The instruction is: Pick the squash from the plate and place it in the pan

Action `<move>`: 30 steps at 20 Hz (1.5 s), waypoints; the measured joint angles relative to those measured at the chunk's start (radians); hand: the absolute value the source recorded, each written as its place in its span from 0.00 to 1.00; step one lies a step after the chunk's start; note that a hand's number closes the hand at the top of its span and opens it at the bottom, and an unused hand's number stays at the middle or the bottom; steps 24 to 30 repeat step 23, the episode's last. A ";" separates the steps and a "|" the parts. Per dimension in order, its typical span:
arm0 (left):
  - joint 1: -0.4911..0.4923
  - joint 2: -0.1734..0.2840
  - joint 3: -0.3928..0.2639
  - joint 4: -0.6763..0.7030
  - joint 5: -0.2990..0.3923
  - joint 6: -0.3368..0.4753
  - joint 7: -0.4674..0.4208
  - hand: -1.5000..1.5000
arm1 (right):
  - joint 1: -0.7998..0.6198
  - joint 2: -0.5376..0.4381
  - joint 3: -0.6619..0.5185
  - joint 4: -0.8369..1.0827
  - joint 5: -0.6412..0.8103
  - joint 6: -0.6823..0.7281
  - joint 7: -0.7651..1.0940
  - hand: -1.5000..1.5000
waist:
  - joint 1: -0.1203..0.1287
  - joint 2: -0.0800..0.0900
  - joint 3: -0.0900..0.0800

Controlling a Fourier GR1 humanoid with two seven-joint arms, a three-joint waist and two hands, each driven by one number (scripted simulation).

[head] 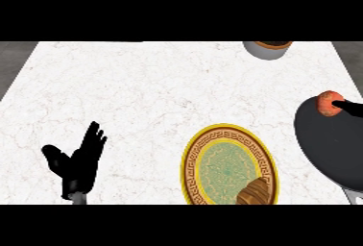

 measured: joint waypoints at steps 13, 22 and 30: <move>0.030 -0.007 0.001 -0.024 -0.007 0.010 0.002 0.50 | 0.229 -0.142 -0.074 0.017 -0.204 0.527 -0.155 0.00 | -0.023 -0.010 -0.004; 0.028 -0.007 0.013 -0.009 -0.011 0.007 -0.009 0.50 | 0.445 -0.092 -0.060 -0.251 -0.346 0.579 -0.058 0.00 | -0.030 -0.013 -0.005; 0.031 -0.006 0.015 -0.012 -0.007 0.001 -0.010 0.50 | 0.479 -0.076 -0.061 -0.299 -0.364 0.586 -0.044 0.00 | -0.031 -0.013 -0.005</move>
